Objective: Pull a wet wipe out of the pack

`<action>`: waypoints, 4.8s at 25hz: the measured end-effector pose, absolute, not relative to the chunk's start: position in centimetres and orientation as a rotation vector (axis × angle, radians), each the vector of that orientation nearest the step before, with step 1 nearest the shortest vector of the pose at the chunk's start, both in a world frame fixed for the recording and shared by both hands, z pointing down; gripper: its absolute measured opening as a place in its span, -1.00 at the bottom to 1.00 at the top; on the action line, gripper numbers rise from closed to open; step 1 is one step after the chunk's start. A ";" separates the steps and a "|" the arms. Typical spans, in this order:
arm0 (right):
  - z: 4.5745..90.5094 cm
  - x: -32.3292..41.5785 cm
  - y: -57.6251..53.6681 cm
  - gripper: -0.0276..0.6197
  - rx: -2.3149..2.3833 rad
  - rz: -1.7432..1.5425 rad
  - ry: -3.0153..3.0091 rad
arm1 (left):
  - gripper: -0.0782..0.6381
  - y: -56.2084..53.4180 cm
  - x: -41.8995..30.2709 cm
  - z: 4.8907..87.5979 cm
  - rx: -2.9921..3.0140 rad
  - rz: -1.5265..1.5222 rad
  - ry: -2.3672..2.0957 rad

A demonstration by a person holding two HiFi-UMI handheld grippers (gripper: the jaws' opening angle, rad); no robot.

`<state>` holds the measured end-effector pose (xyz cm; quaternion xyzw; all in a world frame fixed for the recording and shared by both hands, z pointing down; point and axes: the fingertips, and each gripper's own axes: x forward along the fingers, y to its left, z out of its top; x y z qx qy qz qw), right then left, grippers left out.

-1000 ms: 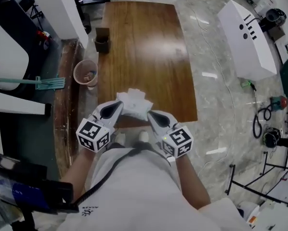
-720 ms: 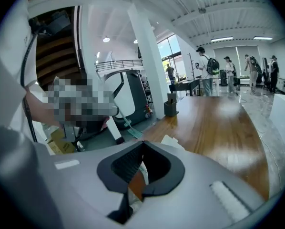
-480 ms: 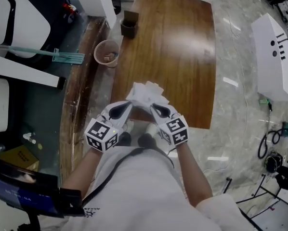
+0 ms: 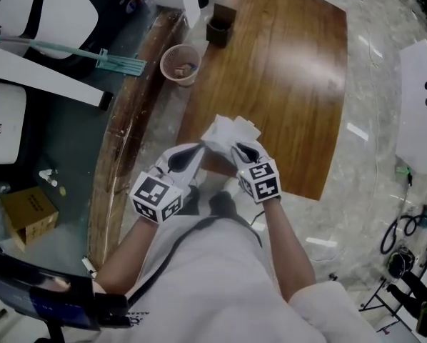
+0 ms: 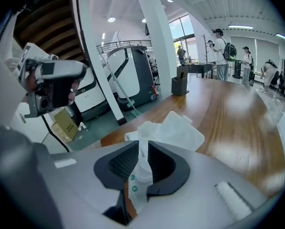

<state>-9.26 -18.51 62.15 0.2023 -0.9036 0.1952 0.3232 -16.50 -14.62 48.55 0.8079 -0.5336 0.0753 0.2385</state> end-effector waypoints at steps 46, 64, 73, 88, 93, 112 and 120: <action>56.9 -6.4 -18.2 -0.87 0.785 0.535 -2.420 | -0.77 -14.7 -13.6 46.1 2.373 0.195 -1.302; 53.5 -4.0 -17.4 -0.88 0.917 0.538 -2.498 | -0.77 -14.9 -10.7 45.7 2.448 0.202 -1.210; 51.4 -2.9 -18.0 -0.88 0.977 0.532 -2.540 | -0.77 -15.5 -9.5 45.5 2.477 0.201 -1.162; 46.9 -1.6 -17.8 -0.88 1.045 0.457 -2.614 | -0.77 -16.2 -7.2 45.3 2.518 0.200 -1.089; 45.3 -1.2 -17.9 -0.88 1.074 0.435 -2.642 | -0.77 -16.5 -6.6 45.2 2.532 0.204 -1.065; 40.0 2.7 -17.1 -0.88 1.258 0.351 -2.699 | -0.77 -17.4 -4.9 44.0 2.589 0.198 -0.991; 39.4 4.6 -17.2 -0.88 1.364 0.340 -2.682 | -0.77 -17.9 -4.5 42.9 2.614 0.186 -0.974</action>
